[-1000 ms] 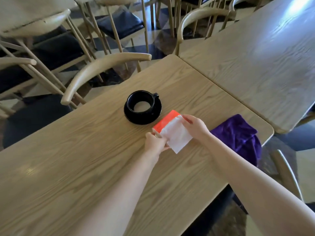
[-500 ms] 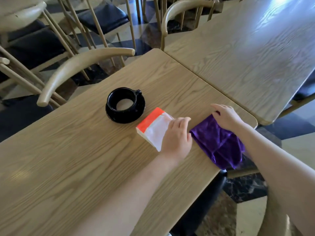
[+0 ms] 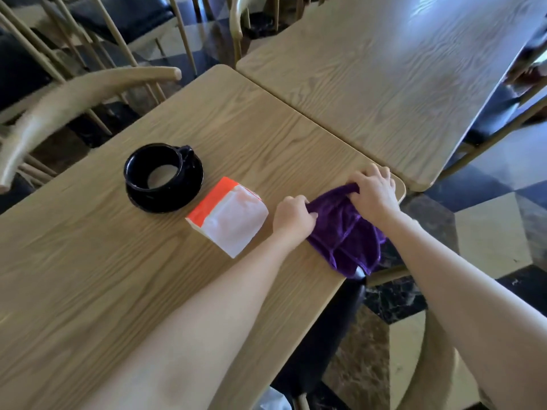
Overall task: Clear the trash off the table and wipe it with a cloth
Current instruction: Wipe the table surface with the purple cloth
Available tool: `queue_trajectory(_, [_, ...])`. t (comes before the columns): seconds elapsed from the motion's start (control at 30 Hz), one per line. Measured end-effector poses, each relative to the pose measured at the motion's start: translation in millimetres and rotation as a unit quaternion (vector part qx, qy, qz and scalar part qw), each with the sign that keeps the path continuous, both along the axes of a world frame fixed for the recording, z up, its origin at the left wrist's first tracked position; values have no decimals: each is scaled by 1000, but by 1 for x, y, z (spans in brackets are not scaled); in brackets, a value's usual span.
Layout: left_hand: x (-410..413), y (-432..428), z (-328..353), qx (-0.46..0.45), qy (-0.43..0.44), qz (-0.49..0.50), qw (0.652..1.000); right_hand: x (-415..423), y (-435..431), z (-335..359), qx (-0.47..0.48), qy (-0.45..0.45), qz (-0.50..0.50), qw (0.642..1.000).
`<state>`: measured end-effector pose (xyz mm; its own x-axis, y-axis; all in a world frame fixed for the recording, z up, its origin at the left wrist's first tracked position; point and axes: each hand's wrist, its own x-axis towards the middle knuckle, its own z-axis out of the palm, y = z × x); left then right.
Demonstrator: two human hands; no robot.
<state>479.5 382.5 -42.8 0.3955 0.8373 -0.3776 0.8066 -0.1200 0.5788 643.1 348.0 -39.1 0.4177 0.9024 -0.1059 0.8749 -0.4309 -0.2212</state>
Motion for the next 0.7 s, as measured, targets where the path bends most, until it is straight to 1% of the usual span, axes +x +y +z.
queue_trajectory(0.07, [-7, -1, 7, -3, -50, 4, 999, 8, -7, 13, 36, 55, -1, 998])
queue_trajectory(0.17, [-21, -7, 33, -8, -137, 10, 990, 15, -15, 44, 77, 136, 36, 987])
queue_trajectory(0.27, [-43, -16, 69, 10, -197, 24, 980, 7, -20, 83, 93, 153, 81, 980])
queue_trajectory(0.37, [-72, -25, 111, 62, -241, 34, 968, -10, -24, 125, 120, 166, 119, 972])
queue_trajectory(0.53, [-138, -41, 182, 171, -271, 42, 946, -61, -32, 201, 165, 233, 169, 943])
queue_trajectory(0.7, [-225, -70, 244, 294, -266, 68, 916, -141, -55, 267, 201, 306, 229, 902])
